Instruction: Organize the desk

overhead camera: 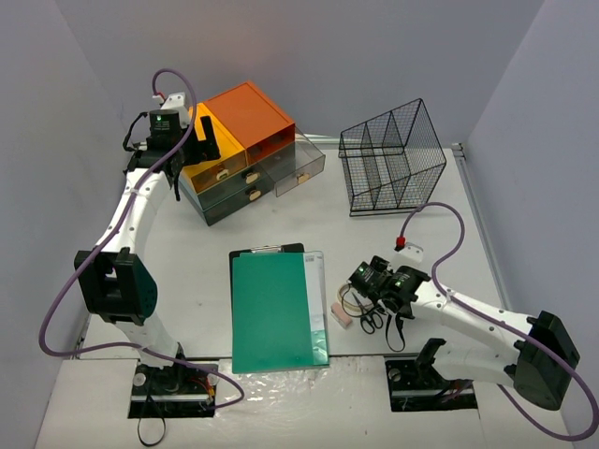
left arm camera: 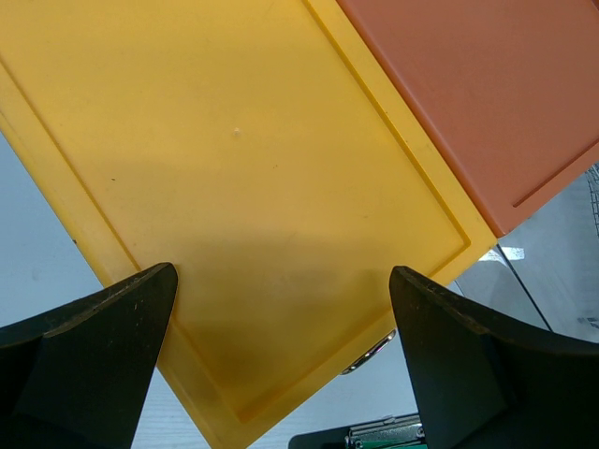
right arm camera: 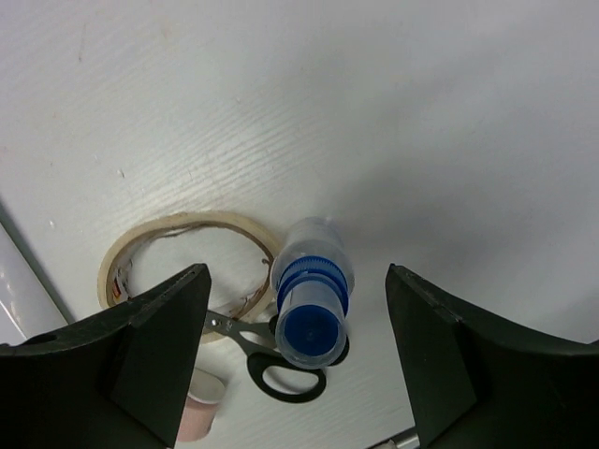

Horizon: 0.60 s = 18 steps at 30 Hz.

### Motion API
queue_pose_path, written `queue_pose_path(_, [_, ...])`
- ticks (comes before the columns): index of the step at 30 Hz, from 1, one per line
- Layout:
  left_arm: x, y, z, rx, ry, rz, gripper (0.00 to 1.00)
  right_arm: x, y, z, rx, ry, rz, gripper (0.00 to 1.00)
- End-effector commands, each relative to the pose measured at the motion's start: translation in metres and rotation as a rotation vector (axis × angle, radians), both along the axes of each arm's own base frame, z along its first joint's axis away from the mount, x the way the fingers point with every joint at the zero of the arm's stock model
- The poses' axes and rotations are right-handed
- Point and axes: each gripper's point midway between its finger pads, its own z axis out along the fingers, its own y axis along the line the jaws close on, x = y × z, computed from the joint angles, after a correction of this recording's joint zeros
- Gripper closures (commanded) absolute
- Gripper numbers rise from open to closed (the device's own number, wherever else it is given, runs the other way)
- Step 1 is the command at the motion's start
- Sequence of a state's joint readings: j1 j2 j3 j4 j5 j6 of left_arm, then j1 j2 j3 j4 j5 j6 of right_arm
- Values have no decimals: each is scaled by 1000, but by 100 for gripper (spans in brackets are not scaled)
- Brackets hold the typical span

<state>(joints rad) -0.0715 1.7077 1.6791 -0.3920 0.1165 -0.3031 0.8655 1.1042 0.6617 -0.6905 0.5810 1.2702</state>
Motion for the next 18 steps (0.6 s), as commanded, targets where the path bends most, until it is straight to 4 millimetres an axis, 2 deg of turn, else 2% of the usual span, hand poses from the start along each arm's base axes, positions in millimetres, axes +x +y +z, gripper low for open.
queue_pose_path(1, [-12,13,2,-1,45,36,3,26,-15,25,-78,-184,-90,28])
queue_pose_path(8, [-13,13,1,4,46,36,3,27,-7,13,-147,-150,-48,27])
queue_pose_path(14, [-12,14,0,8,49,36,3,16,7,1,-143,-126,2,28])
queue_pose_path(18, [-11,13,-1,4,52,35,3,10,2,-8,-153,-110,-3,28])
